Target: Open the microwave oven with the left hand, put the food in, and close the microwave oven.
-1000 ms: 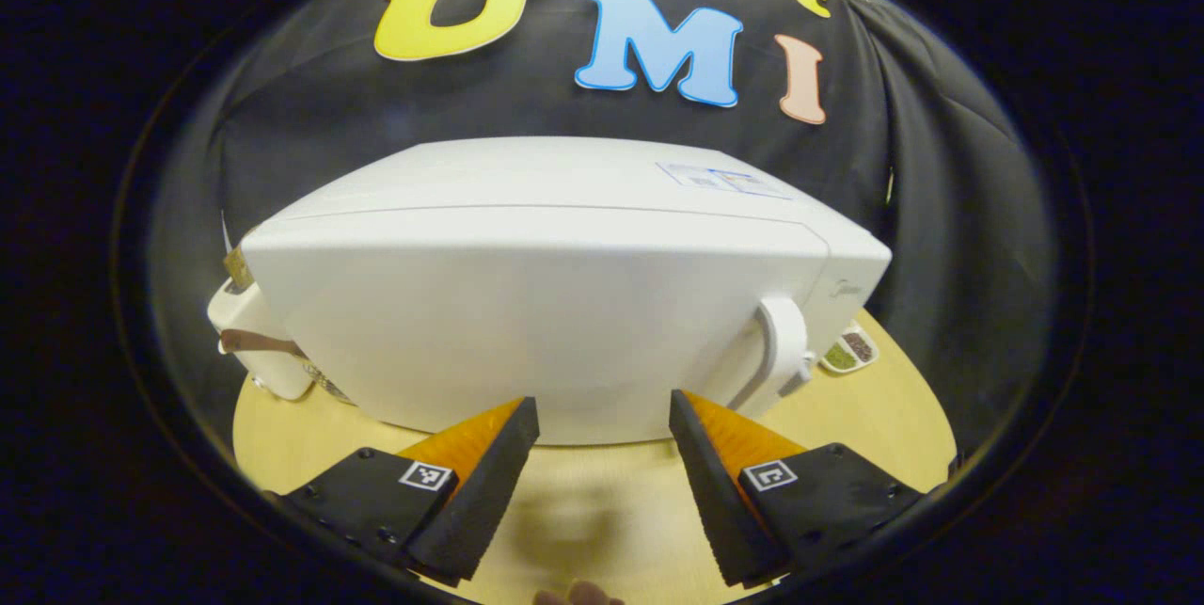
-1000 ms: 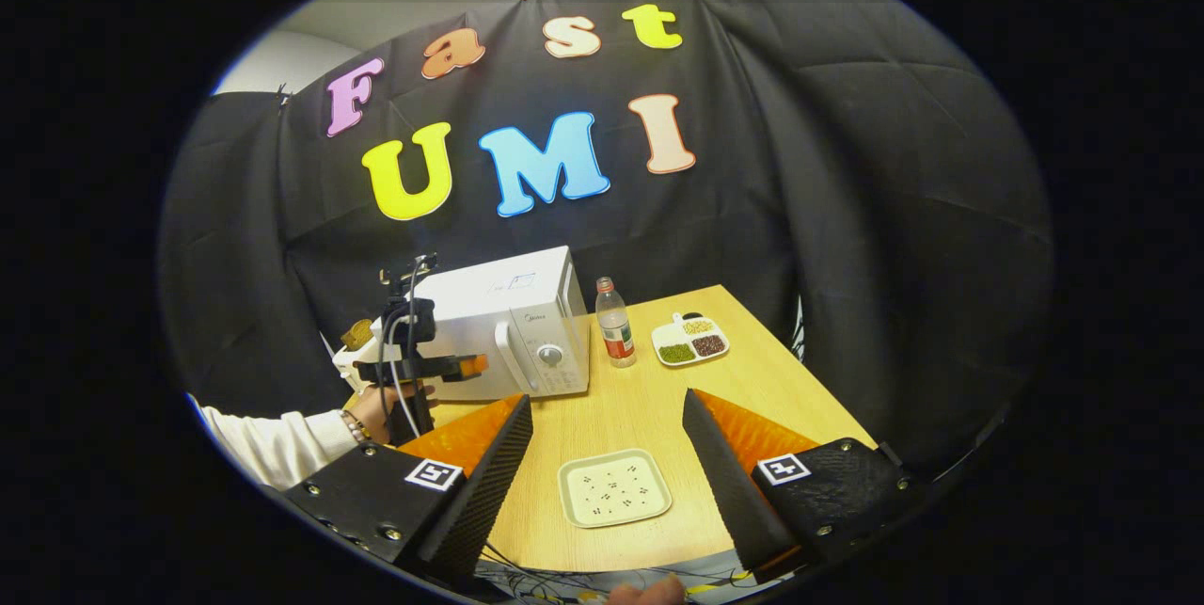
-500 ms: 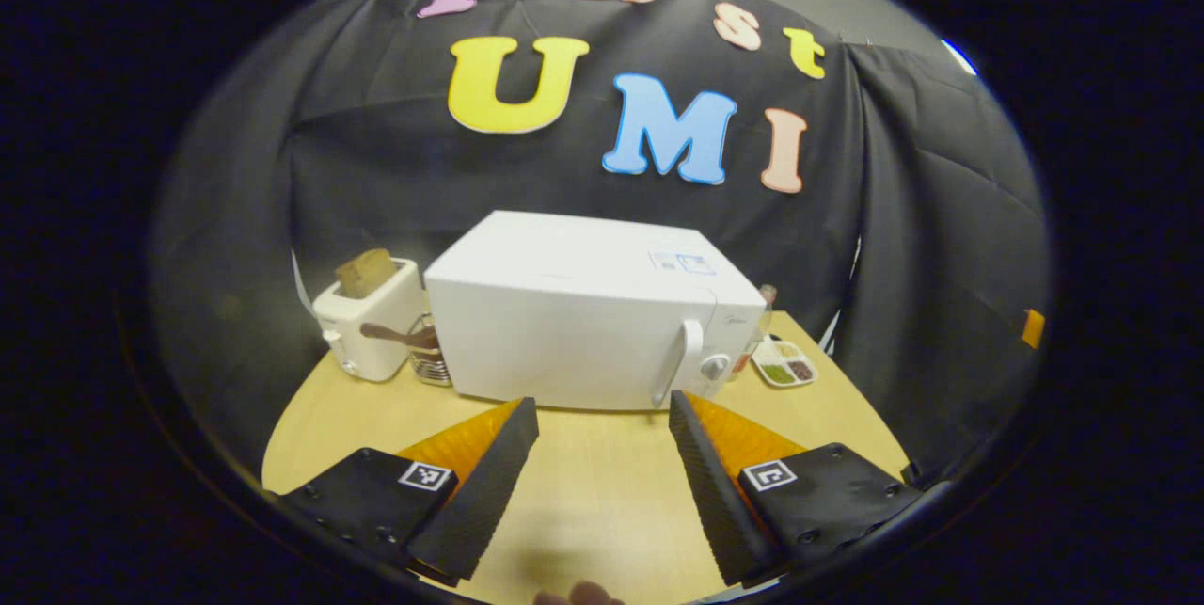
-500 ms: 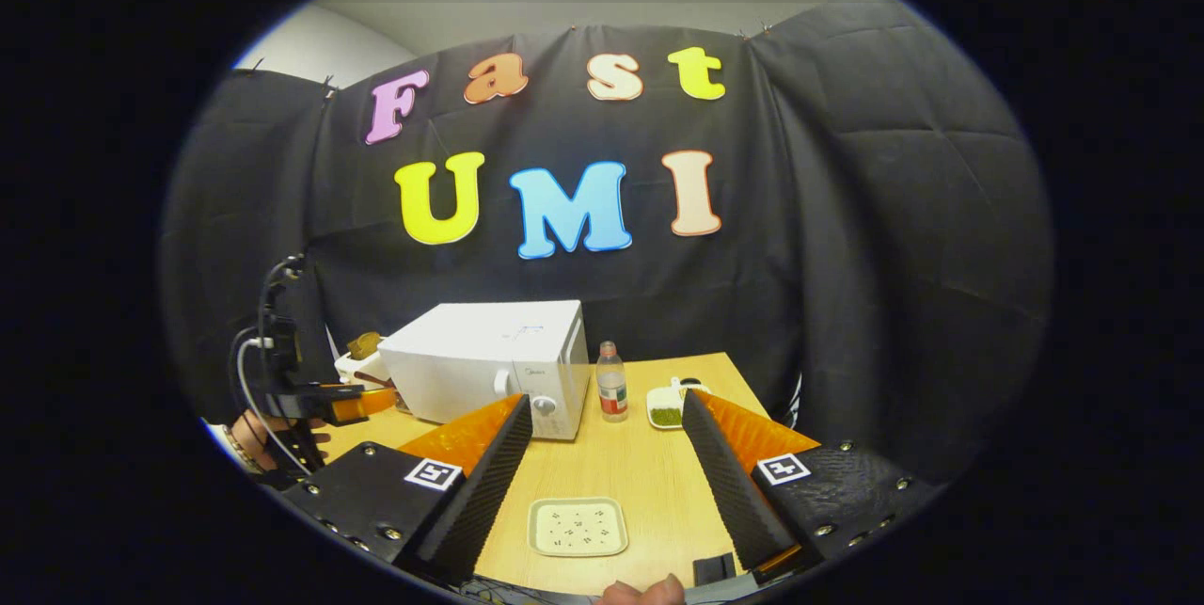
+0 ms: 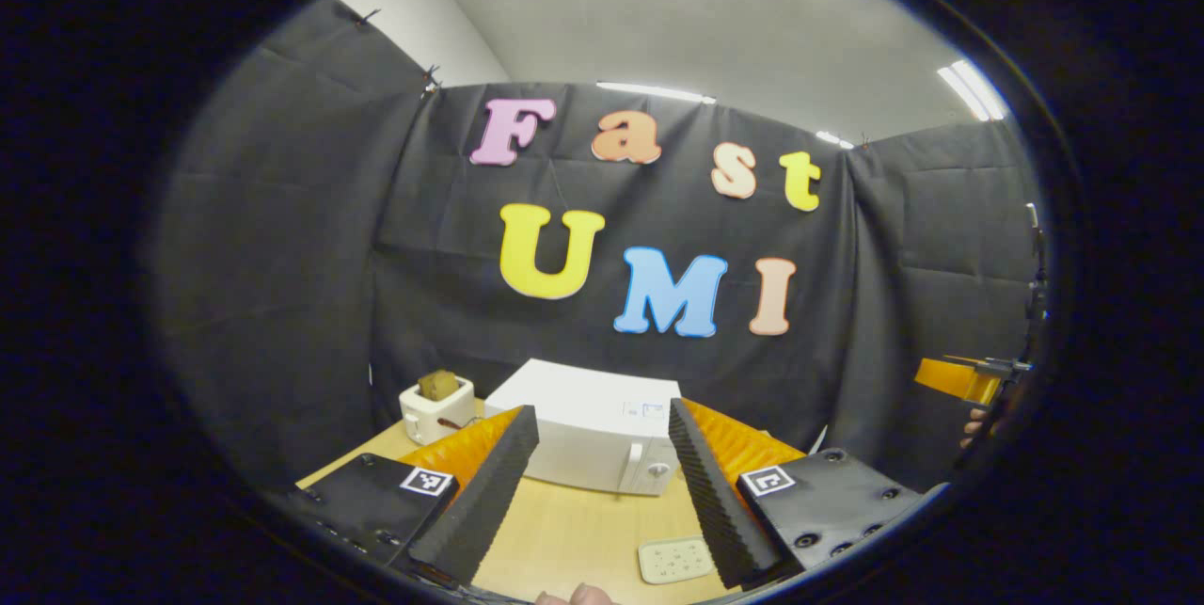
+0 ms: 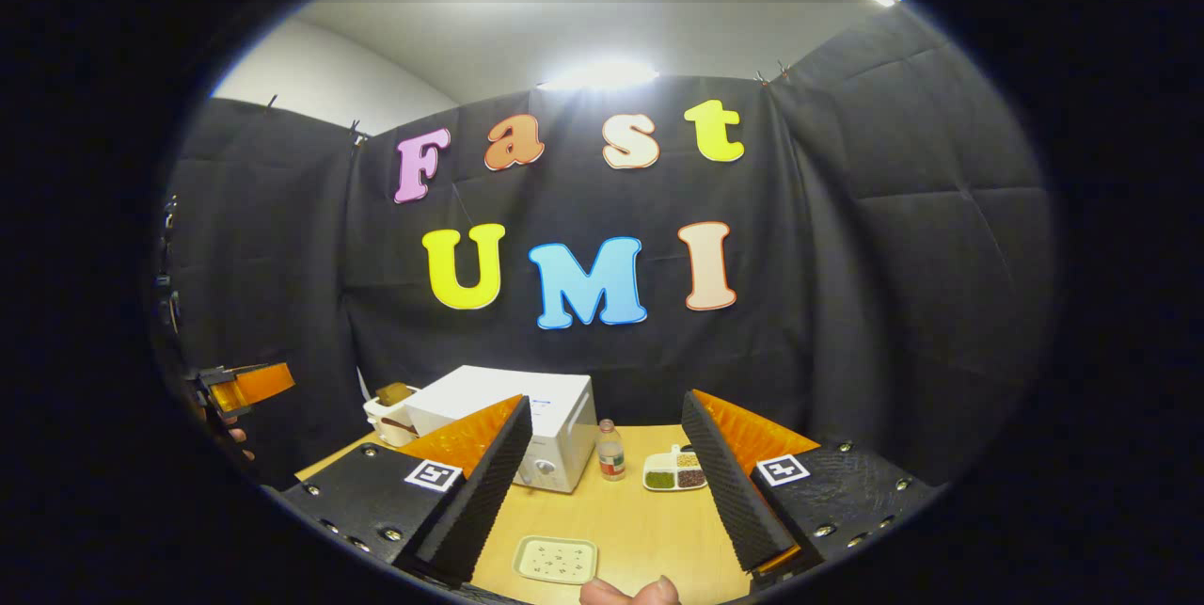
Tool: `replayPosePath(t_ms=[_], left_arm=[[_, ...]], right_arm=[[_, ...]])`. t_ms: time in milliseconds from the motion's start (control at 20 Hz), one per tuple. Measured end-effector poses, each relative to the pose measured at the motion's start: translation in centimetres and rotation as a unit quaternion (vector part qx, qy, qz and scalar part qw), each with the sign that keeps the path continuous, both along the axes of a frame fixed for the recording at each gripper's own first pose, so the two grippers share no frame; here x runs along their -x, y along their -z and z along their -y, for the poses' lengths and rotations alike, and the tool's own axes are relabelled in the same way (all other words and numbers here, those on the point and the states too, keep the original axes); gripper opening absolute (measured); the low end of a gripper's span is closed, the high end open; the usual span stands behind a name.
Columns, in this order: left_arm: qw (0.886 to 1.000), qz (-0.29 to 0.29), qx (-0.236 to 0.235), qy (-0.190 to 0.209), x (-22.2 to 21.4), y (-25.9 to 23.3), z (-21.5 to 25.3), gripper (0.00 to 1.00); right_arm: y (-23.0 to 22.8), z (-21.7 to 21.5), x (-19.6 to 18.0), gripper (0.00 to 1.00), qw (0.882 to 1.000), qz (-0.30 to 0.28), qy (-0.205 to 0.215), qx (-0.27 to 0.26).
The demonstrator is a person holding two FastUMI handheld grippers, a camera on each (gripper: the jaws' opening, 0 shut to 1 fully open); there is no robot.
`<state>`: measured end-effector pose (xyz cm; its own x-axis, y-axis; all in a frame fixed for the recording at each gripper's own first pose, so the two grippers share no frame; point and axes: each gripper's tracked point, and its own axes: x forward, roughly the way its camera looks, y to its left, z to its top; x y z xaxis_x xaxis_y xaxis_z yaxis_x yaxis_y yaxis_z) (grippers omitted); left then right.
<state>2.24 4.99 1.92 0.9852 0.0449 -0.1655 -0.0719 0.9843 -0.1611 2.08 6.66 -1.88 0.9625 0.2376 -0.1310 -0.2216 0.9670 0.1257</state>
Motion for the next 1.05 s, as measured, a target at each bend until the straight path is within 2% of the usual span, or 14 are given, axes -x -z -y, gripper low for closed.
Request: replayPosePath(t_ms=[50,150,250,350,450,550,700,800,850,1050], left_arm=[[1.000,0.018,-0.011,0.001,0.9,-2.6,0.9,0.95],[0.999,0.038,-0.018,0.003,2.0,-6.1,2.0,0.94],[0.999,0.053,-0.006,0.008,2.2,-9.1,2.9,0.92],[0.999,0.048,-0.021,-0.005,2.2,-10.3,1.4,0.92],[0.997,0.061,-0.038,0.000,1.3,-11.8,1.0,0.91],[0.998,0.050,-0.045,0.005,0.6,-11.3,0.4,0.91],[0.998,0.051,-0.036,0.016,-0.6,-11.0,0.0,0.91],[0.998,0.045,-0.040,0.018,-1.0,-10.0,-0.8,0.95],[0.998,0.044,-0.035,0.023,-1.3,-9.6,-0.7,0.91],[0.999,0.045,-0.021,0.022,-1.9,-8.9,-1.6,0.91]], right_arm=[[-1.5,0.5,-0.1,0.98,1.000,0.009,0.002,0.001],[-5.1,0.5,0.3,1.00,0.999,0.042,0.000,0.005],[-8.1,-0.3,1.1,0.98,0.997,0.077,-0.002,-0.001],[-9.3,-1.2,1.7,0.98,0.996,0.089,-0.002,0.005],[-10.0,-1.8,1.4,0.98,0.995,0.095,0.002,0.026],[-9.6,-2.4,1.0,0.98,0.996,0.080,0.009,0.041],[-10.4,-3.9,0.8,0.98,0.996,0.082,0.018,0.027],[-9.0,-4.5,0.7,0.98,0.997,0.067,0.022,0.040],[-8.4,-5.0,0.7,0.98,0.997,0.059,0.016,0.049],[-9.2,-5.7,0.2,0.98,0.996,0.066,0.019,0.048]])
